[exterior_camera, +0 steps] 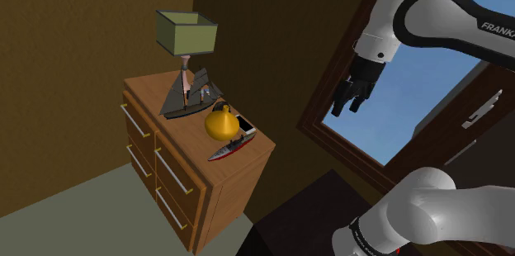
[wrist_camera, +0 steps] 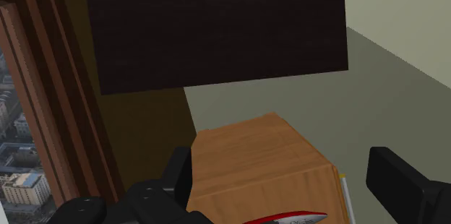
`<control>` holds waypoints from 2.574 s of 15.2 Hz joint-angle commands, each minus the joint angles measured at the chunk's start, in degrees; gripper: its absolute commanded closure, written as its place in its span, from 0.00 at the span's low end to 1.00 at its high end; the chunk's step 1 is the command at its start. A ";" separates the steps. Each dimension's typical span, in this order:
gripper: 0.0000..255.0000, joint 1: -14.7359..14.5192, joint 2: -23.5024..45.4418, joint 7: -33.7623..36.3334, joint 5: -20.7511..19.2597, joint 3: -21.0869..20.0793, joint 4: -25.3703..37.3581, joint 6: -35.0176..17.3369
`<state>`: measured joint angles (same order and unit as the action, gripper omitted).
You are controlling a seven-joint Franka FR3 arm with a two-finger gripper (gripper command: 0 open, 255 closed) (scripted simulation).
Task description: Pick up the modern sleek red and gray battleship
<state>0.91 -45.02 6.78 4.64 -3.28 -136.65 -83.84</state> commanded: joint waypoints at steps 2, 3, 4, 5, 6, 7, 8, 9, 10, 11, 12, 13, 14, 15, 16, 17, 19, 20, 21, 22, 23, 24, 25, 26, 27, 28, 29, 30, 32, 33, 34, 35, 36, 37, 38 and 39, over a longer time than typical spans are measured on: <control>0.00 -0.19 0.58 -1.81 -0.62 0.62 -1.26 -2.07; 0.00 -0.37 1.28 -3.60 -1.22 1.25 -2.44 -4.17; 0.00 -0.54 2.08 -5.36 -1.80 1.88 -3.53 -6.31; 0.00 -0.72 3.00 -7.10 -2.36 2.51 -4.54 -8.47; 0.00 -0.89 4.02 -8.82 -2.89 3.14 -5.45 -10.66; 0.00 -1.06 5.16 -10.53 -3.40 3.76 -6.26 -12.87; 0.00 -1.22 6.41 -12.22 -3.87 4.37 -6.98 -15.10; 0.00 -1.38 7.76 -13.90 -4.32 4.98 -7.61 -17.35; 0.00 -1.54 9.22 -15.58 -4.72 5.57 -8.13 -19.61; 0.00 -1.71 10.78 -17.24 -5.09 6.15 -8.56 -21.87; 0.00 -1.89 12.44 -18.90 -5.41 6.72 -8.89 -24.13; 0.00 -2.07 14.19 -20.55 -5.69 7.28 -9.11 -26.39; 0.00 -2.28 16.02 -22.20 -5.93 7.83 -9.24 -28.63; 0.00 -2.50 17.94 -23.85 -6.11 8.37 -9.26 -30.85; 0.00 -2.76 19.93 -25.50 -6.24 8.91 -9.18 -33.05; 0.00 -3.01 21.98 -27.16 -6.30 9.41 -9.00 -35.21; 0.00 -3.56 26.27 -30.52 -6.22 10.36 -8.36 -39.40; 0.00 -3.85 28.48 -32.23 -6.06 10.79 -7.89 -41.42; 0.00 -4.13 30.73 -33.97 -5.82 11.19 -7.33 -43.38; 0.00 -4.41 33.02 -35.73 -5.50 11.53 -6.67 -45.27; 0.00 -4.67 35.32 -37.53 -5.09 11.82 -5.93 -47.09; 0.00 -4.91 37.65 -39.35 -4.59 12.05 -5.10 -48.83; 0.00 -5.14 39.98 -41.19 -4.02 12.23 -4.19 -50.50; 0.00 -5.33 42.33 -43.05 -3.38 12.34 -3.19 -52.08; 0.00 -5.48 44.67 -44.93 -2.68 12.38 -2.11 -53.57; 0.00 -5.59 47.01 -46.82 -1.93 12.33 -0.96 -54.97; 0.00 -5.61 49.34 -48.70 -1.15 12.18 0.28 -56.29; 0.00 -5.57 51.65 -50.56 -0.38 11.94 1.58 -57.51; 0.00 -5.33 56.22 -54.17 1.12 11.24 4.40 -59.70; 0.00 -5.13 58.48 -55.90 1.79 10.78 5.92 -60.67; 0.00 -4.86 60.71 -57.55 2.39 10.25 7.49 -61.56; 0.00 -4.57 62.92 -59.12 2.90 9.67 9.13 -62.37; 0.00 -4.25 65.12 -60.62 3.31 9.07 10.82 -63.11; 0.00 -3.94 67.29 -62.04 3.64 8.45 12.58 -63.78; 0.00 -3.65 69.44 -63.39 3.89 7.85 14.39 -64.37; 0.00 -3.36 71.58 -64.67 4.05 7.24 16.26 -64.90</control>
<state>-2.83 24.14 -56.30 8.37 4.61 -122.24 -147.89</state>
